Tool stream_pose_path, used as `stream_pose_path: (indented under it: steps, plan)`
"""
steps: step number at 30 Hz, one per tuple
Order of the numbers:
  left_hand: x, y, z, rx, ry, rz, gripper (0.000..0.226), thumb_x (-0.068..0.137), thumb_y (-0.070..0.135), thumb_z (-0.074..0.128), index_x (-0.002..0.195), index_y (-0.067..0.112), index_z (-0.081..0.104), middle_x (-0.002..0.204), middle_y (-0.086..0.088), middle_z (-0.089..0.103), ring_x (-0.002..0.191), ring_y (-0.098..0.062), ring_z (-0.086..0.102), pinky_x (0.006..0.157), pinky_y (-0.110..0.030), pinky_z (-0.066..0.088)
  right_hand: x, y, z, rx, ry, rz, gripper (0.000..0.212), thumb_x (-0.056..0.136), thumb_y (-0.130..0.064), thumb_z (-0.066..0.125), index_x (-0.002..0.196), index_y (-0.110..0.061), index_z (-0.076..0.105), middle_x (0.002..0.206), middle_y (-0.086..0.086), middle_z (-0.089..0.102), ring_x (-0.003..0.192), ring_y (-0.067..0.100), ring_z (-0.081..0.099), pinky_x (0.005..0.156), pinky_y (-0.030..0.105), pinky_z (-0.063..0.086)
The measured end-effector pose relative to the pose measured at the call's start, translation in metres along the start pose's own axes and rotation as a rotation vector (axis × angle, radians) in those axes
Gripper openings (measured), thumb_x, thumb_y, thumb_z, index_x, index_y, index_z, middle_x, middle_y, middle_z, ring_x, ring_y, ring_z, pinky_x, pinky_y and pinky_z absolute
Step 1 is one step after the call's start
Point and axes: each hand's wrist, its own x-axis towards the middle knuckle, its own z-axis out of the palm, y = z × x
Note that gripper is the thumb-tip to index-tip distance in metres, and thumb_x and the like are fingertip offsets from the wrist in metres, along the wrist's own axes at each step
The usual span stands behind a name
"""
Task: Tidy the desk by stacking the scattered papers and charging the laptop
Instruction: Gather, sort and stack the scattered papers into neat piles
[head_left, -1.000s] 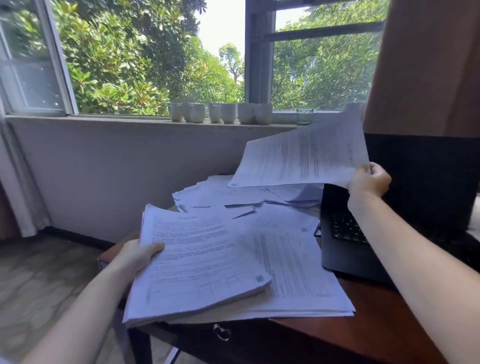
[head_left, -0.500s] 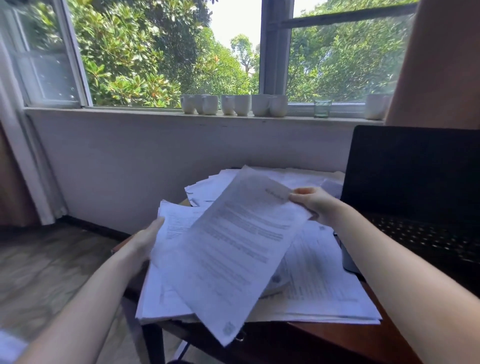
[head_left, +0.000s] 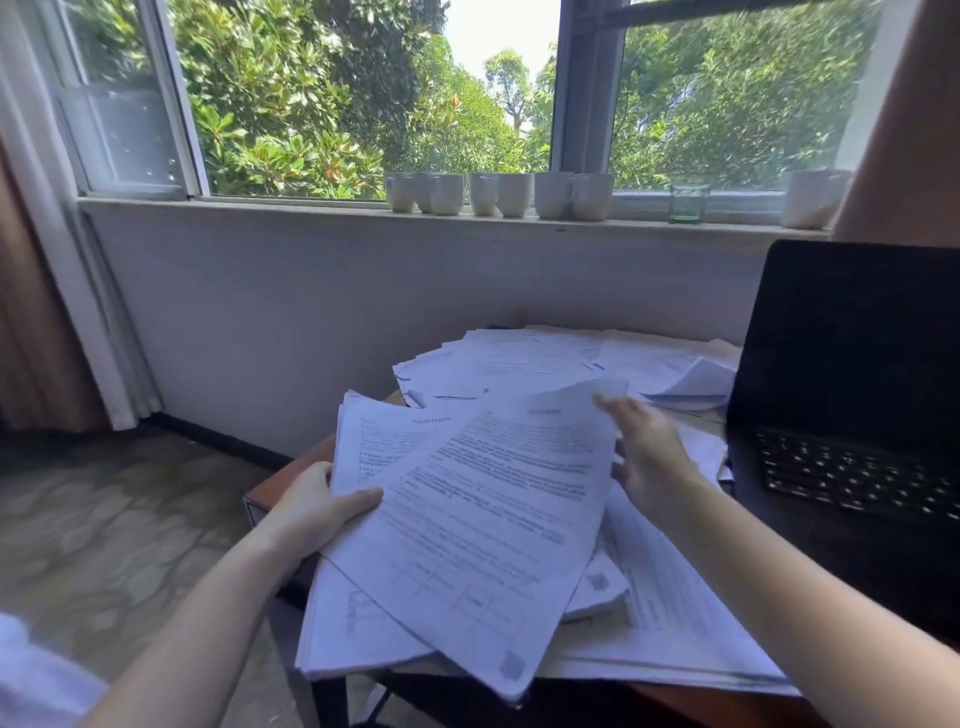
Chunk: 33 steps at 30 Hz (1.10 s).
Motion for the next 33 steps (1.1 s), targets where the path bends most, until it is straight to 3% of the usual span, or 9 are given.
stream_pose_path:
  steps: [3, 7, 10, 14, 16, 20, 24, 28, 33]
  plan:
    - [0.001, -0.002, 0.001, -0.006, -0.012, -0.003, 0.026, 0.083, 0.015, 0.074, 0.102, 0.006, 0.059, 0.094, -0.004, 0.072, 0.081, -0.02, 0.07, 0.063, -0.027, 0.052, -0.025, 0.013, -0.004, -0.257, -0.183, 0.048, 0.016, 0.089, -0.001, 0.056, 0.093, -0.014, 0.064, 0.09, 0.004, 0.071, 0.075, 0.017, 0.069, 0.054, 0.026, 0.054]
    - [0.003, 0.0, 0.001, -0.007, 0.014, -0.021, 0.01, 0.092, 0.013, 0.061, 0.089, 0.004, 0.064, 0.079, -0.002, 0.071, 0.058, -0.008, 0.068, 0.048, -0.017, 0.048, -0.016, 0.012, -0.006, -0.428, 0.015, -0.223, 0.024, 0.088, 0.004, 0.052, 0.081, -0.016, 0.064, 0.089, 0.008, 0.069, 0.085, 0.026, 0.066, 0.071, 0.039, 0.055]
    - [0.002, 0.004, 0.001, 0.005, 0.043, -0.035, 0.02, 0.094, 0.009, 0.056, 0.075, 0.005, 0.061, 0.065, 0.001, 0.065, 0.04, -0.001, 0.059, 0.037, -0.011, 0.039, 0.007, -0.002, -0.002, -0.427, 0.077, -0.279, 0.025, 0.086, 0.001, 0.052, 0.082, -0.021, 0.062, 0.085, -0.002, 0.067, 0.081, 0.017, 0.063, 0.071, 0.031, 0.053]
    - [0.003, 0.012, -0.005, 0.101, 0.135, 0.023, 0.012, 0.085, 0.012, 0.063, 0.086, 0.0, 0.064, 0.087, -0.013, 0.07, 0.069, -0.018, 0.066, 0.058, -0.026, 0.05, 0.028, -0.005, 0.012, -0.535, -0.022, -0.214, 0.026, 0.089, 0.001, 0.049, 0.102, -0.02, 0.057, 0.097, 0.003, 0.064, 0.074, 0.008, 0.059, 0.052, 0.011, 0.045]
    - [0.003, 0.013, -0.011, 0.081, 0.179, 0.024, 0.015, 0.078, 0.016, 0.065, 0.088, 0.004, 0.065, 0.089, -0.011, 0.07, 0.079, -0.026, 0.067, 0.07, -0.036, 0.053, 0.032, 0.001, 0.025, -0.591, -0.088, -0.197, 0.031, 0.09, -0.001, 0.048, 0.115, -0.019, 0.054, 0.1, 0.002, 0.061, 0.075, 0.007, 0.057, 0.052, 0.012, 0.042]
    - [0.0, 0.003, -0.023, 0.06, 0.205, -0.013, 0.013, 0.085, 0.008, 0.062, 0.093, -0.002, 0.064, 0.088, -0.013, 0.068, 0.069, -0.022, 0.061, 0.061, -0.03, 0.047, 0.03, 0.019, 0.063, -0.678, -0.213, -0.223, 0.034, 0.091, -0.003, 0.047, 0.121, -0.017, 0.053, 0.107, -0.001, 0.059, 0.092, 0.014, 0.057, 0.073, 0.021, 0.042]
    - [-0.004, -0.007, -0.037, 0.056, 0.198, -0.084, 0.02, 0.091, 0.011, 0.054, 0.075, 0.001, 0.057, 0.07, -0.01, 0.057, 0.053, -0.016, 0.05, 0.045, -0.02, 0.036, 0.032, 0.037, 0.089, -0.852, -0.287, -0.312, 0.032, 0.089, -0.006, 0.045, 0.118, -0.018, 0.053, 0.114, 0.003, 0.061, 0.107, 0.024, 0.056, 0.088, 0.032, 0.045]
    - [-0.005, -0.006, -0.043, -0.077, 0.177, -0.154, 0.037, 0.097, 0.023, 0.048, 0.069, 0.004, 0.063, 0.076, -0.005, 0.066, 0.061, -0.016, 0.059, 0.057, -0.024, 0.043, 0.032, 0.048, 0.104, -0.946, -0.323, -0.377, 0.023, 0.09, -0.007, 0.042, 0.111, -0.014, 0.051, 0.111, 0.006, 0.061, 0.102, 0.028, 0.054, 0.082, 0.034, 0.042]
    - [-0.017, -0.012, -0.041, 0.034, -0.062, -0.072, 0.027, 0.101, 0.015, 0.041, 0.096, 0.014, 0.068, 0.097, -0.007, 0.074, 0.076, -0.015, 0.072, 0.063, -0.026, 0.052, 0.028, 0.063, 0.112, -1.117, -0.366, -0.483, 0.035, 0.09, -0.009, 0.038, 0.123, -0.014, 0.046, 0.103, 0.014, 0.062, 0.1, 0.036, 0.054, 0.083, 0.039, 0.042]
